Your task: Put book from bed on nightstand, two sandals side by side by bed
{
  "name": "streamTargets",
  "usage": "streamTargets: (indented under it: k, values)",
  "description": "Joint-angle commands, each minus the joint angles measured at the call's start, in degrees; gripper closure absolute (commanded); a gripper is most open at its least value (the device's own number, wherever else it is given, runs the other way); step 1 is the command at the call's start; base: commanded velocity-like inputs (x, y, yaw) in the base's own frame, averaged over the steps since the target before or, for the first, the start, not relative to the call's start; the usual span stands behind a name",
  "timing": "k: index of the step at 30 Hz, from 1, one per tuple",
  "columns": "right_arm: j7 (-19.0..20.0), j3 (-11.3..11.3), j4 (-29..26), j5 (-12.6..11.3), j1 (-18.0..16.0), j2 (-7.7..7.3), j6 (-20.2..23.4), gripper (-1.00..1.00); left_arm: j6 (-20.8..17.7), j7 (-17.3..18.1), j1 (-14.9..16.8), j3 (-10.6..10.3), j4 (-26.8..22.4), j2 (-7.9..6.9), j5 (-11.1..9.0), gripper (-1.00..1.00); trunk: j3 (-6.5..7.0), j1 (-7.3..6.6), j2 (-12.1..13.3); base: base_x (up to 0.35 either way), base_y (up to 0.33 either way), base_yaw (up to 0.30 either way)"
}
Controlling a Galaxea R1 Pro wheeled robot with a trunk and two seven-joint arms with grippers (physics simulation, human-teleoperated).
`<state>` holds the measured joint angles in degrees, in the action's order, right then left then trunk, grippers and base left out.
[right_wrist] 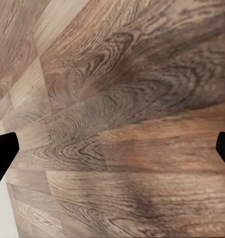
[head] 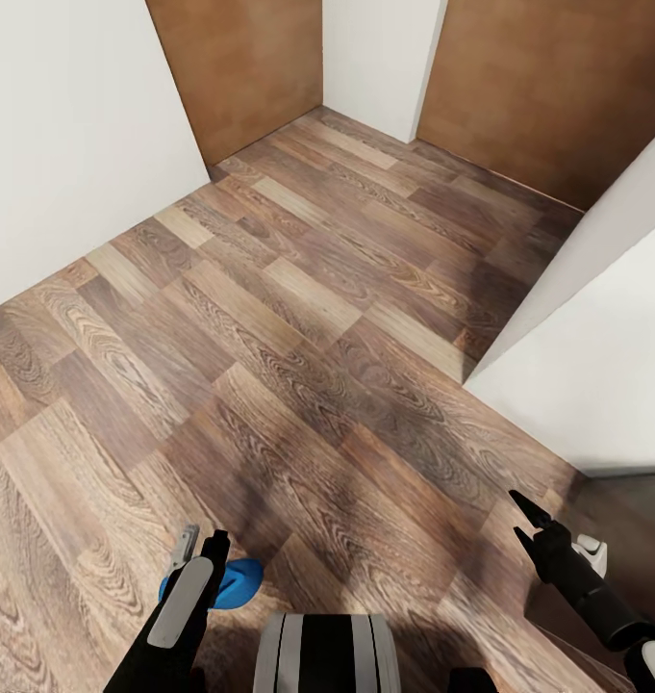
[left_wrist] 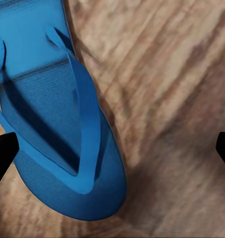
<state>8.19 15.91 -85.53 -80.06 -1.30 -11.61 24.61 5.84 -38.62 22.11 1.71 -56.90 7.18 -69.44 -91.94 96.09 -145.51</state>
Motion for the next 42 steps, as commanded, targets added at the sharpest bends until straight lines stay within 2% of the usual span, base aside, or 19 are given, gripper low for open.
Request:
streamTargets:
  k: [1,14,42]
  values:
    - [0.1,0.1,0.0,-0.3,0.0,0.01,0.3,-1.00,0.5,0.0,0.0,0.0,-0.1,0.03,-0.6,-1.00,-0.26,0.01,0.0,0.000,0.000,0.000]
    - [0.1,0.1,0.0,-0.3,0.0,0.01,0.3,-1.00,0.5,0.0,0.0,0.0,-0.1,0.03,-0.6,-1.00,-3.14,0.35,-0.2,0.000,0.000,0.000]
    - [0.1,0.1,0.0,-0.3,0.0,0.03,0.4,-1.00,0.0,-0.3,0.0,-0.1,-0.1,0.12,-0.7,-1.00,-3.14,0.35,-0.2,0.000,0.000,0.000]
